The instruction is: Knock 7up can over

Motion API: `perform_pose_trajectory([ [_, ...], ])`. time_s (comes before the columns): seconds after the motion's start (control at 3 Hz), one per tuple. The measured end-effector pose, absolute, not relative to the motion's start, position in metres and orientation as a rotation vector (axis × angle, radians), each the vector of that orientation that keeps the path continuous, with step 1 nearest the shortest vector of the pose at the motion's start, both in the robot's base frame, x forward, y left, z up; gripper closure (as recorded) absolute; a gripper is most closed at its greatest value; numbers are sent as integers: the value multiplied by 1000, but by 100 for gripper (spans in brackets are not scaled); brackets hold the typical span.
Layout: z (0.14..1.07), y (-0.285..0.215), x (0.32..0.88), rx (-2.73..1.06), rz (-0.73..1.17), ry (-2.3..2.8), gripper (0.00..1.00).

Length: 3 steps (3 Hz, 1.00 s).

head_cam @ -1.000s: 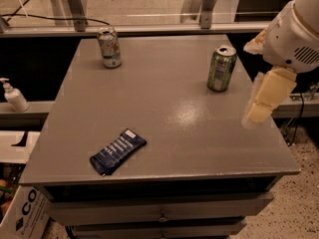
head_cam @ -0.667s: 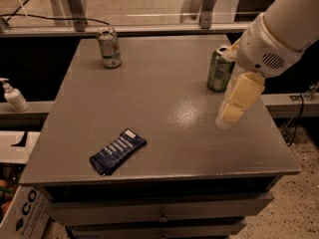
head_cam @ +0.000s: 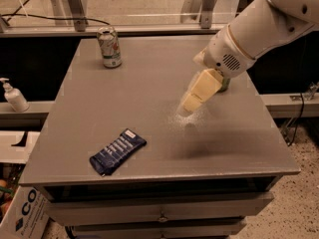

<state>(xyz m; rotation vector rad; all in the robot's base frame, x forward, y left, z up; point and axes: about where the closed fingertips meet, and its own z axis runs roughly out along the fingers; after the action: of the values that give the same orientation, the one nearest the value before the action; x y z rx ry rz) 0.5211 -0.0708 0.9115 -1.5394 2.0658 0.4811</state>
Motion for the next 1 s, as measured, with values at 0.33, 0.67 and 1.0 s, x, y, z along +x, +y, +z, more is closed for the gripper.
perform_pose_trajectory([
  [0.33, 912, -71, 521, -1540, 481, 2066, 0],
  [0.67, 908, -60, 526, -1516, 503, 2022, 0],
  [1.0, 900, -33, 547, -1463, 544, 1927, 0],
])
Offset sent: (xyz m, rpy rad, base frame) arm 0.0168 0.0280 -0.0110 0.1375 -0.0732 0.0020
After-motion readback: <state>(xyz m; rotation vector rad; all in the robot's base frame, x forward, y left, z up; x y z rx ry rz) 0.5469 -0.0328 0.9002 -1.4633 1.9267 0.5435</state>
